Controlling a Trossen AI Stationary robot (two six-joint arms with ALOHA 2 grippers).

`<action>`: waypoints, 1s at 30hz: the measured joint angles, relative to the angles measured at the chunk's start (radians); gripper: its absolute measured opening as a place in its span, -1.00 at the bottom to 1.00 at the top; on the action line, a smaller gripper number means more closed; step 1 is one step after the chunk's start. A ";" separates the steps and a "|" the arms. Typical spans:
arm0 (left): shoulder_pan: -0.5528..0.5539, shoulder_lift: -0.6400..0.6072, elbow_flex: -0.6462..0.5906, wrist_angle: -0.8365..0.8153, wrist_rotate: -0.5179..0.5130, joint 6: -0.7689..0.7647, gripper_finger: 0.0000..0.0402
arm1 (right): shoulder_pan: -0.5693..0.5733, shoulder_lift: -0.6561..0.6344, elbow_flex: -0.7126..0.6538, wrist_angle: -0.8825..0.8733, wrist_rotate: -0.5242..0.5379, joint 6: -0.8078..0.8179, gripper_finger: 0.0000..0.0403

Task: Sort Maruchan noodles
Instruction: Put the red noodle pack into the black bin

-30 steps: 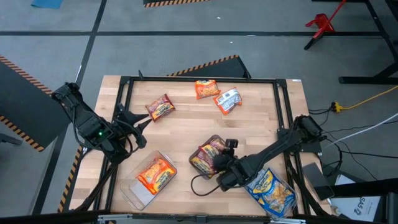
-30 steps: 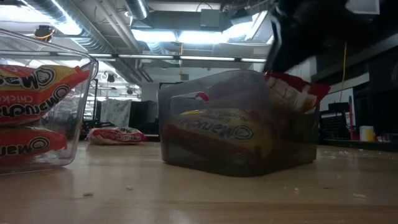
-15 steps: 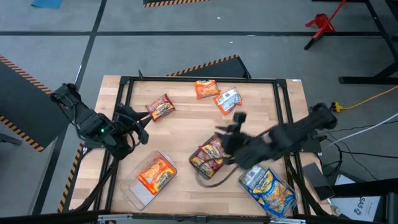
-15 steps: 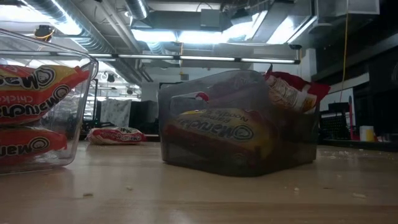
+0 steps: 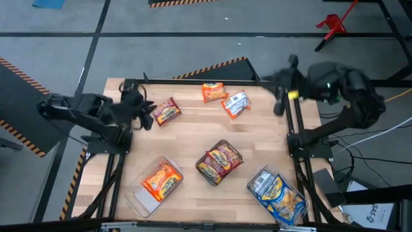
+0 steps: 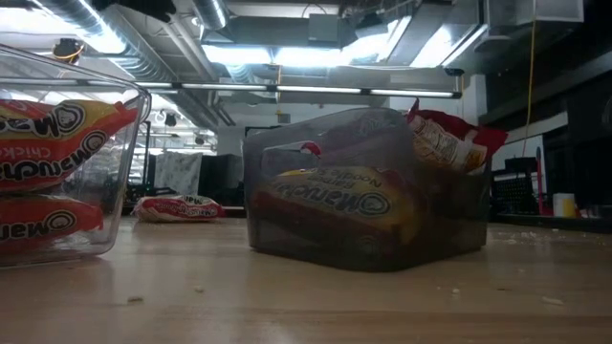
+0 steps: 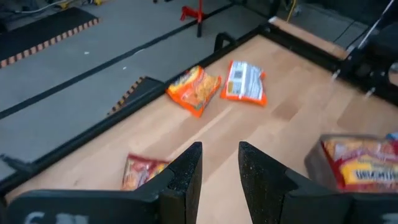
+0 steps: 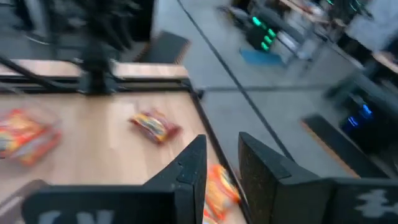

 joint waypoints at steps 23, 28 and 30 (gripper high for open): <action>0.643 0.390 0.001 0.166 0.582 0.724 -0.51 | -0.393 0.085 -0.467 0.187 -0.554 -0.105 0.18; 0.666 0.480 0.000 0.133 0.639 0.780 -0.51 | -0.392 0.085 -0.594 0.289 -0.554 -0.105 0.26; 0.667 0.510 0.000 0.123 0.668 0.787 -0.51 | -0.392 0.085 -0.636 0.326 -0.554 -0.105 0.27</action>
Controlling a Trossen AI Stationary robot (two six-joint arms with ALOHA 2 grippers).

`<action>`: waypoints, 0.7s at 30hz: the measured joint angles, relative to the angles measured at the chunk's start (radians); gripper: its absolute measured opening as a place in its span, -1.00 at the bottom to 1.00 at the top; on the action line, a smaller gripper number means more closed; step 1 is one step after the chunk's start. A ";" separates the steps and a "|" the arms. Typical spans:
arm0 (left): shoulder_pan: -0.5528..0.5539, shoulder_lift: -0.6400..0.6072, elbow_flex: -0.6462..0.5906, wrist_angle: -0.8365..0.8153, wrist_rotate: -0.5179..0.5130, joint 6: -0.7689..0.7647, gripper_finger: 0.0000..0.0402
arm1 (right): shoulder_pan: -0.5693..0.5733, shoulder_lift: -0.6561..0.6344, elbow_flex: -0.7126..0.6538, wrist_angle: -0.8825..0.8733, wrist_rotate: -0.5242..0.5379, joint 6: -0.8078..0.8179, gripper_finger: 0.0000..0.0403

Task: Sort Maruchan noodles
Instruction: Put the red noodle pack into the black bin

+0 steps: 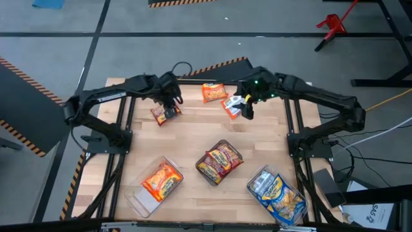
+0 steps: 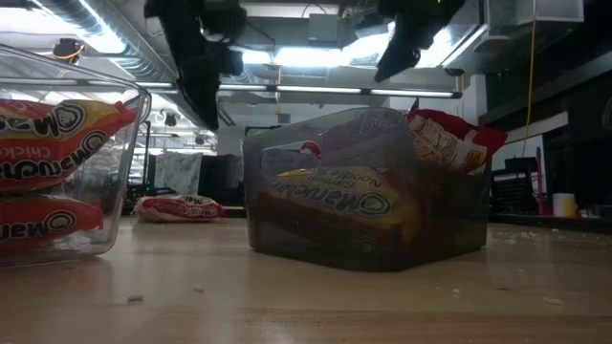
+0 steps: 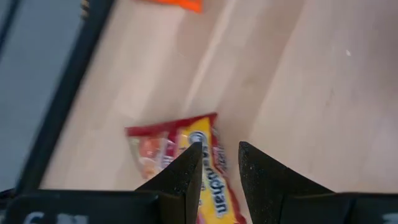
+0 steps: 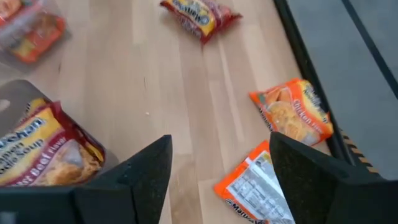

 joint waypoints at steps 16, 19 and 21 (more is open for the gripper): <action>-0.134 0.138 -0.001 -0.164 -0.121 -0.142 -0.51 | 0.000 0.000 -0.114 0.121 0.000 0.002 0.25; -0.170 0.137 -0.001 -0.186 -0.150 -0.215 -0.51 | 0.000 0.000 -0.114 0.122 0.000 0.002 0.26; -0.203 0.124 -0.002 -0.159 -0.184 -0.248 -0.51 | 0.000 0.000 -0.114 0.123 0.000 0.002 0.26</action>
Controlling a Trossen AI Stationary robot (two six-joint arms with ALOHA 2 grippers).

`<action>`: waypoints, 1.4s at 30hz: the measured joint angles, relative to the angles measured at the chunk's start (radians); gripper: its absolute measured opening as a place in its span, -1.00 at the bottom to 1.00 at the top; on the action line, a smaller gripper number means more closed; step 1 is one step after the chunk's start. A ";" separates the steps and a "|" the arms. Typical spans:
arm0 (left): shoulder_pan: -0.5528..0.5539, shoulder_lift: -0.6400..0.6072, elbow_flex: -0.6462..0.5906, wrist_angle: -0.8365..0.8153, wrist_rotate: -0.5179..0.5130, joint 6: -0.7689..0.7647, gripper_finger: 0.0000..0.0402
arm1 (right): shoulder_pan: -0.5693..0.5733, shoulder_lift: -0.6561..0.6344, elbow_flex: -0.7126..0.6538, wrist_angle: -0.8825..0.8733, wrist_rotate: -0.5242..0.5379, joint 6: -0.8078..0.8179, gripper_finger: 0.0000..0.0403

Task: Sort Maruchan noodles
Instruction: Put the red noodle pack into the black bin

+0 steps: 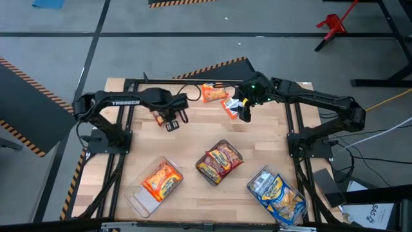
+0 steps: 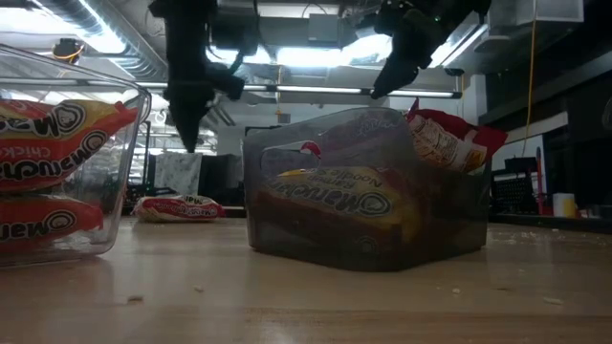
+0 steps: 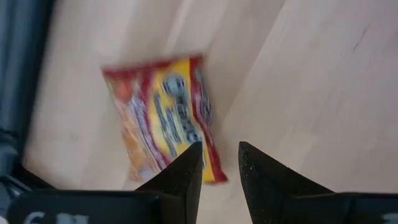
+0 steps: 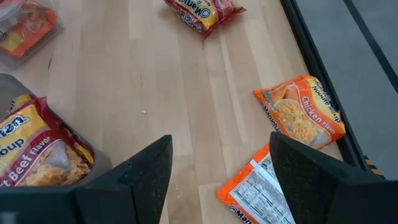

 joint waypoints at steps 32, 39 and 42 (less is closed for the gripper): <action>-0.059 -0.654 -0.589 0.561 -0.140 -0.255 -0.53 | 0.000 0.025 0.001 0.069 -0.078 0.028 0.26; -0.059 -0.654 -0.589 0.586 -0.181 -0.260 -0.53 | 0.000 0.025 0.001 0.069 -0.077 0.028 0.26; -0.059 -0.654 -0.589 0.582 -0.114 -0.192 -0.50 | 0.000 0.025 0.001 0.068 -0.077 0.028 0.26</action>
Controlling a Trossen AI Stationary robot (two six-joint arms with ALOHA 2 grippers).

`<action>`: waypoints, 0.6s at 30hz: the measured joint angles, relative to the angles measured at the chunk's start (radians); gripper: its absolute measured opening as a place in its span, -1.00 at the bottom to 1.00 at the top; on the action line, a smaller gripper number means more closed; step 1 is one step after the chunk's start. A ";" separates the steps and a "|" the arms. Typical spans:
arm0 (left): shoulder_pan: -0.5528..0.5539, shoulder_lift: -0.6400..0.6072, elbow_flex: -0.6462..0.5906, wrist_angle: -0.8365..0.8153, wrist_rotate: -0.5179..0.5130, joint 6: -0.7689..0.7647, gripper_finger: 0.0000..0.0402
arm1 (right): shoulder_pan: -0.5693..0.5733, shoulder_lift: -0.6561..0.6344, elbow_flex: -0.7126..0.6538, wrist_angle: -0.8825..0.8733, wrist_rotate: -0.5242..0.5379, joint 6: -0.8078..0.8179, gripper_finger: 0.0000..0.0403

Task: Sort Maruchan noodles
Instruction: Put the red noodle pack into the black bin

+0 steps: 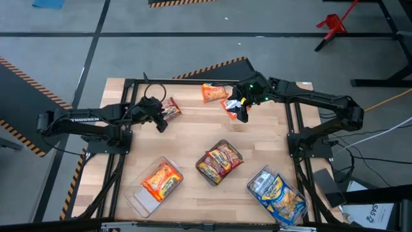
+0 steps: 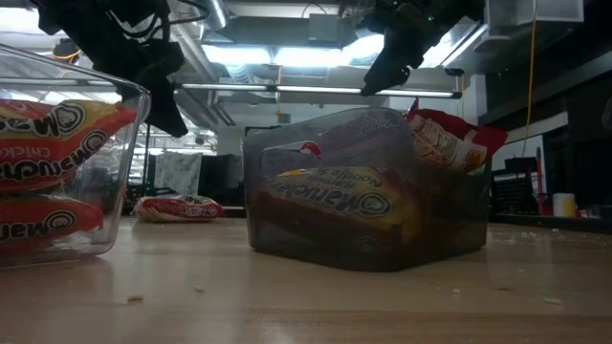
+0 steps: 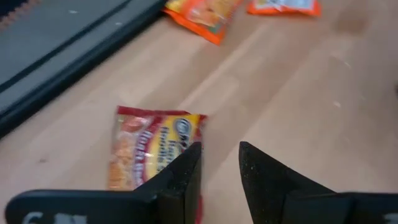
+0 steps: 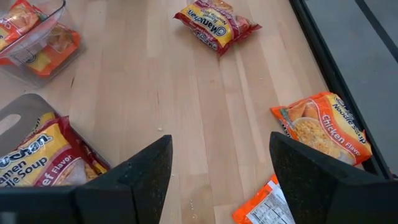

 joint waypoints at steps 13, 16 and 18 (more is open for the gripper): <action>0.000 0.136 0.001 0.014 0.133 0.081 0.08 | 0.000 0.002 0.000 0.000 0.000 -0.001 0.25; 0.000 0.188 0.001 0.002 0.122 0.081 0.17 | 0.000 0.002 0.000 0.000 0.000 -0.001 0.25; 0.000 0.230 0.001 0.000 0.096 0.102 0.21 | 0.000 0.002 0.000 0.000 -0.001 -0.001 0.25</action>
